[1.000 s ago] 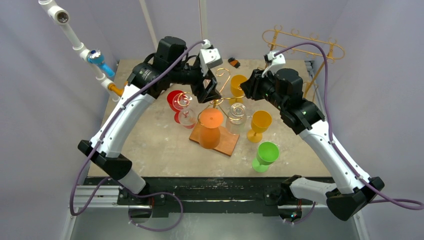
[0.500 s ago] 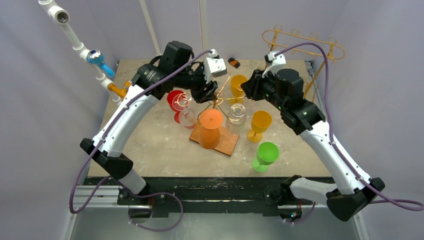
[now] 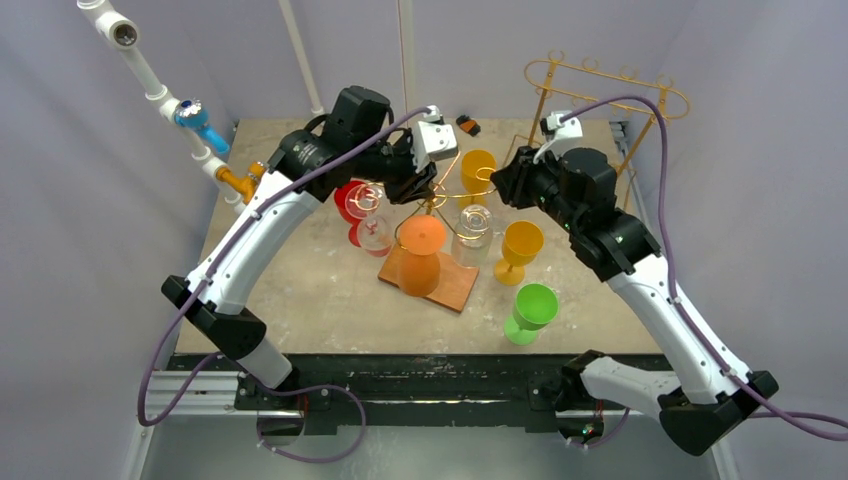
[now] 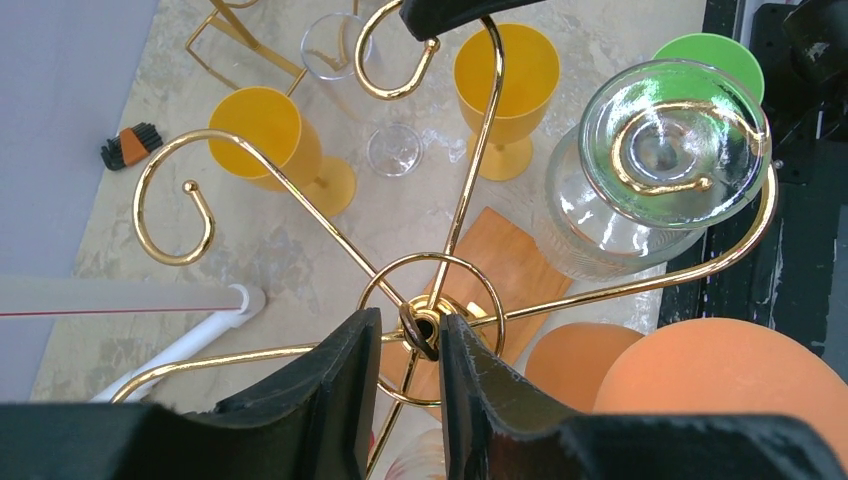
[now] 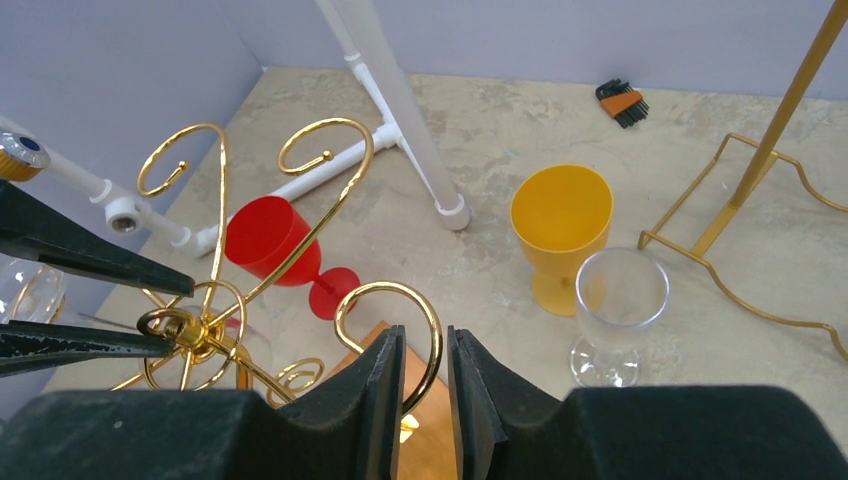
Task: Place the wine glass upside down on the wine glass rack
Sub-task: Adjust the wine rack at the center of the board.
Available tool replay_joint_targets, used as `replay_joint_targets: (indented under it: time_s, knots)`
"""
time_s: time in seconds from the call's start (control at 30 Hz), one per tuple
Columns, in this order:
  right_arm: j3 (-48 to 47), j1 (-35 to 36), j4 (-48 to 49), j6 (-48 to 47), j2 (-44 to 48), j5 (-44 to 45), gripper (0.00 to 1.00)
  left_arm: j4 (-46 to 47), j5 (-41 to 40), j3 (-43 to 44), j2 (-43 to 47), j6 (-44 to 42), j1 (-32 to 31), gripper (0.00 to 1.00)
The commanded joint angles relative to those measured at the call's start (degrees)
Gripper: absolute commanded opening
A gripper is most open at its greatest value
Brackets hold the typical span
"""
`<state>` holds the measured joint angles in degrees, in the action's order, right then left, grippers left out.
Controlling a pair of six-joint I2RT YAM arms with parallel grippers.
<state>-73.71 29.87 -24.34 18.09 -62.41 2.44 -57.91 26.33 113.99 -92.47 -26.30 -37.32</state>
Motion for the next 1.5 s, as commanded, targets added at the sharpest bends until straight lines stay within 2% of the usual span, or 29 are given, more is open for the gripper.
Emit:
replay_joint_targets:
  time_s: [0.0, 0.13, 0.2, 0.5, 0.77, 1.1, 1.47]
  knots:
    - [2.51, 0.81, -3.58, 1.05, 1.94, -1.91, 0.3, 2.33, -7.57, -1.51, -0.15, -2.43, 0.58, 0.28]
    - [3.09, 0.81, -3.62, 1.21, 2.56, -2.13, 0.29, 2.36, -7.36, -2.12, 0.27, -2.44, 0.5, 0.24]
    - [2.13, 0.81, -4.25, 1.9, 2.13, -2.26, 0.33, 1.89, -6.55, -2.22, 0.48, -2.52, 0.56, 0.24]
    - [-10.42, 0.81, -7.32, -2.35, -4.12, -0.4, 0.46, 1.31, -5.13, -3.85, 2.0, -3.25, 0.52, 0.2]
    - [-18.3, 0.85, -10.1, -4.99, -12.2, -4.79, 0.46, 1.28, -4.83, -3.77, 1.94, -3.2, 0.53, 0.14]
    - [-27.4, 0.81, -10.78, -6.47, -21.69, -5.35, 0.5, 1.14, -4.25, -3.47, 1.94, -3.23, 0.52, 0.12]
    - [-28.99, 0.85, -9.92, -7.19, -26.2, -2.53, 0.46, 0.8, -3.94, -3.97, 2.63, -4.18, 0.54, 0.12]
